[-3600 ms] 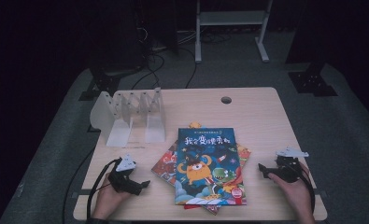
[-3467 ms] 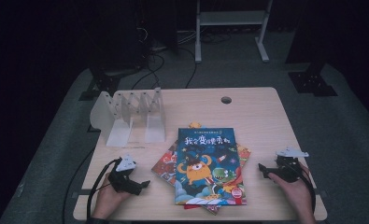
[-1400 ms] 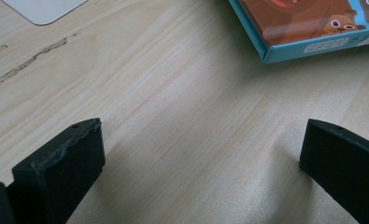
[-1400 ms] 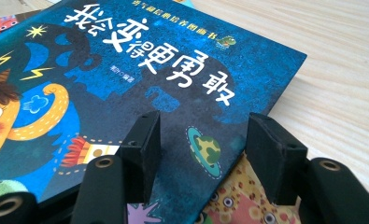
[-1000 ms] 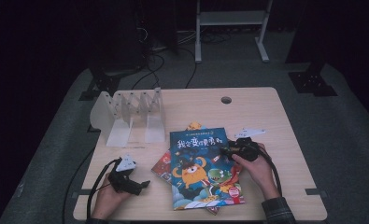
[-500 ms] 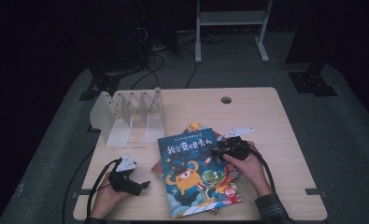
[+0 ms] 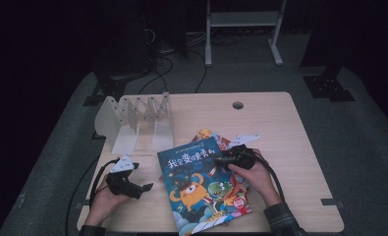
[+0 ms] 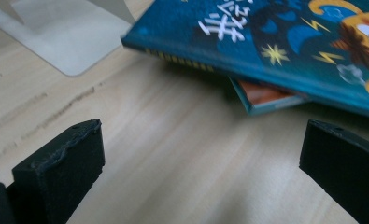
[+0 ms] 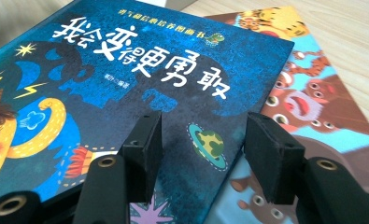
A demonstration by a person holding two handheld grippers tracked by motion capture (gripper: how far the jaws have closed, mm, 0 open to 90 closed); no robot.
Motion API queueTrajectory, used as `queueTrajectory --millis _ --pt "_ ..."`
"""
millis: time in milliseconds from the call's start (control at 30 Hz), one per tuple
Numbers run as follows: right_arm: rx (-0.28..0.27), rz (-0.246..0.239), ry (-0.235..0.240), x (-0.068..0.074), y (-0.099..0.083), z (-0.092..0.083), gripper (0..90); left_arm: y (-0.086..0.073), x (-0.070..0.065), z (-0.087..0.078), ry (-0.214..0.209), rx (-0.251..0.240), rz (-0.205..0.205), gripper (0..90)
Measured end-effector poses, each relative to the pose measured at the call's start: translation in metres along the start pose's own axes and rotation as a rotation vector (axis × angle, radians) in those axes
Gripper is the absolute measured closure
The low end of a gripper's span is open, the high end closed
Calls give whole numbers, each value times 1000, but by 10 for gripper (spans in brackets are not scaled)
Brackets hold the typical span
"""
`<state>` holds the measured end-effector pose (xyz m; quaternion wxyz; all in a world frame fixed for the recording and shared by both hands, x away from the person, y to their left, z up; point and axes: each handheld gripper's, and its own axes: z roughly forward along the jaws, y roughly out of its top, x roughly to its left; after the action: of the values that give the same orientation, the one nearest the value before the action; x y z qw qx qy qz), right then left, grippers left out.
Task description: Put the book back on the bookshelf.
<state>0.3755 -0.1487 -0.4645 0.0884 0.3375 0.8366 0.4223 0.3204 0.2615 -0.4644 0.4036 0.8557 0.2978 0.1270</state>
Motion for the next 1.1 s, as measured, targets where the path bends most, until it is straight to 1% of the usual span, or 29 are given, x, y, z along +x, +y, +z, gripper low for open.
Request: queueTrajectory --millis 33,133,167,200,300,367,400,433,467,500,533,567,600,633,667,700,733,767,833,900,967,1033,1100 --pt "1 -4 12 2 1 2 460 4 2 1 7 4 11 0" --pt "4 -3 24 4 2 4 460 15 7 5 6 4 18 0" --pt "3 -7 29 4 3 5 459 17 9 5 1 5 20 0" --pt "5 -1 33 5 3 6 460 20 10 7 -11 3 19 0" --pt "3 -10 50 8 5 9 460 29 13 11 -21 13 33 0" --pt "3 -12 60 9 6 12 459 33 13 16 -27 9 37 0" --pt "4 -15 68 10 8 13 459 37 14 22 -40 15 41 0" --pt "4 -15 68 10 8 13 459 37 14 22 -40 15 41 0" --pt "3 -19 74 12 9 15 459 40 14 27 -43 28 48 0" --pt "1 -23 76 12 9 16 459 43 14 34 -67 48 66 0" --pt "1 -22 77 12 9 16 459 43 14 34 -67 48 66 0" --pt "1 -22 77 12 9 16 459 44 14 37 -79 54 68 0" --pt "-1 -23 76 12 9 16 457 47 14 44 -97 71 71 0" --pt "-1 -23 76 12 9 16 457 47 14 44 -97 71 71 0" --pt "-1 -23 77 12 8 16 448 47 14 47 -113 78 73 0" --pt "3 -18 81 13 8 15 435 47 14 49 -129 72 60 0" --pt "5 -23 82 14 8 14 434 47 14 50 -139 71 57 0" --pt "8 -30 79 16 6 10 434 47 13 50 -145 71 56 0" --pt "7 -32 78 17 5 8 432 47 13 50 -154 74 63 0" --pt "7 -33 69 17 1 1 427 47 12 50 -163 78 61 0" --pt "1 -33 59 16 -3 -6 421 47 13 50 -167 83 57 0" --pt "-14 -29 37 14 -13 -19 411 47 13 50 -167 85 54 0" --pt "-12 -24 31 14 -16 -23 404 47 12 50 -165 86 52 0"
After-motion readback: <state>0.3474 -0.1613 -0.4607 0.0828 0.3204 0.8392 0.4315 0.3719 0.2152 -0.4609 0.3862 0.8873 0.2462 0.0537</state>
